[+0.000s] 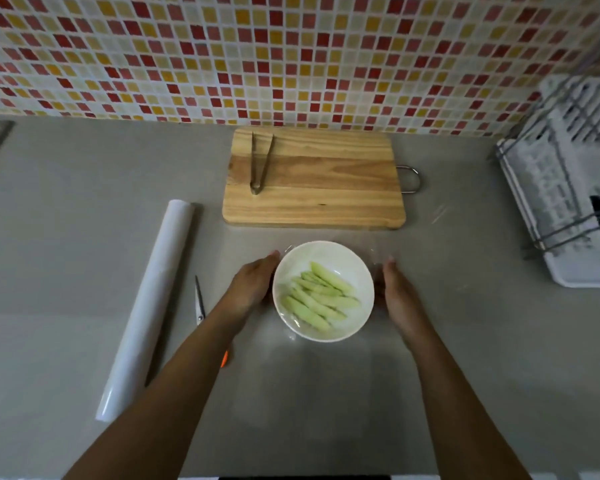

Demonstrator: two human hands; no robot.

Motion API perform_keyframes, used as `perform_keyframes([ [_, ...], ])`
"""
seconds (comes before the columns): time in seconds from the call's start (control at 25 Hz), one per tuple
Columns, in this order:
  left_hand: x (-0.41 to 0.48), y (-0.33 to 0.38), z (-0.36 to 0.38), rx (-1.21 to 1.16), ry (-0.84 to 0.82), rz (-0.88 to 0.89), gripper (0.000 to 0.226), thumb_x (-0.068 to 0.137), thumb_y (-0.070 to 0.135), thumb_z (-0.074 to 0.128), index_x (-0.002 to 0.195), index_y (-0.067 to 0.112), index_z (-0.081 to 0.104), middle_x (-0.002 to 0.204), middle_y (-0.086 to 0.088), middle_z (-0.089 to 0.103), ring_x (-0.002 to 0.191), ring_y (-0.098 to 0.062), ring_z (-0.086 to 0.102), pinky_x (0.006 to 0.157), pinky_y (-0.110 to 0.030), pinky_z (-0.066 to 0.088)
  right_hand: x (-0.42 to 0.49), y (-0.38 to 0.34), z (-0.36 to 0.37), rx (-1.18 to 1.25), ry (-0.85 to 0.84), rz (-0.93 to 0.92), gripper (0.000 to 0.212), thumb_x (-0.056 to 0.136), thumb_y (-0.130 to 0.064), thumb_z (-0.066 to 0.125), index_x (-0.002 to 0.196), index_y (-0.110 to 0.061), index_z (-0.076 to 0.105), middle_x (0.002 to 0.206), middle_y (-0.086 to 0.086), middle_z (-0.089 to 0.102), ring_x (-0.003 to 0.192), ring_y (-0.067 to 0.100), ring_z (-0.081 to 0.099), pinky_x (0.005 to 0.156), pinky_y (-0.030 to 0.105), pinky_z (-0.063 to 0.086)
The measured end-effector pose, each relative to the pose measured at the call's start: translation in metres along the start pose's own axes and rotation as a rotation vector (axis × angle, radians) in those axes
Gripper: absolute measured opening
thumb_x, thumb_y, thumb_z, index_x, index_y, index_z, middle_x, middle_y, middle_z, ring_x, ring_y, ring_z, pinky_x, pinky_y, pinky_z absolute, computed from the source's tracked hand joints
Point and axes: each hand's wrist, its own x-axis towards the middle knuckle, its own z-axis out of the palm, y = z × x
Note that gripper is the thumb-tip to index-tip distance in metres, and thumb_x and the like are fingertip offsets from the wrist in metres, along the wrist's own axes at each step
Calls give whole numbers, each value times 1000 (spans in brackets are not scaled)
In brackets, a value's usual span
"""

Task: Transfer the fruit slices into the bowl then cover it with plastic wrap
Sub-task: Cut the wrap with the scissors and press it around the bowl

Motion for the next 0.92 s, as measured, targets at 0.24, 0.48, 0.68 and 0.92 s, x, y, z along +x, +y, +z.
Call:
perform_keyframes([
  [0.24, 12, -7, 0, -76, 20, 80, 25, 94, 28, 56, 78, 11, 64, 74, -4, 66, 67, -17, 59, 61, -27, 50, 28, -43, -1, 106, -226, -133, 44, 81, -59, 49, 80, -19, 69, 76, -5, 71, 75, 13, 65, 74, 33, 48],
  [0.48, 18, -8, 9, 260, 386, 79, 24, 97, 27, 45, 93, 8, 59, 92, -9, 67, 80, -23, 57, 68, -30, 41, 31, -33, -12, 447, -190, -72, 21, 92, -23, 52, 72, -21, 59, 55, -9, 54, 46, 2, 52, 52, 21, 42],
  [0.68, 10, -4, -14, 413, 586, 112, 37, 98, 30, 36, 104, 5, 62, 105, -22, 66, 96, -36, 58, 74, -30, 35, 41, -35, -24, 261, -316, 13, 46, 92, -56, 37, 86, -23, 68, 66, -9, 71, 57, 2, 66, 62, 24, 45],
  [0.92, 11, 18, -12, 430, 469, 270, 51, 102, 31, 30, 94, -6, 64, 102, -26, 65, 104, -35, 53, 78, -29, 31, 41, -47, -20, -28, -446, 16, 58, 73, -76, 45, 56, -26, 68, 57, -9, 64, 54, 5, 61, 67, 26, 46],
])
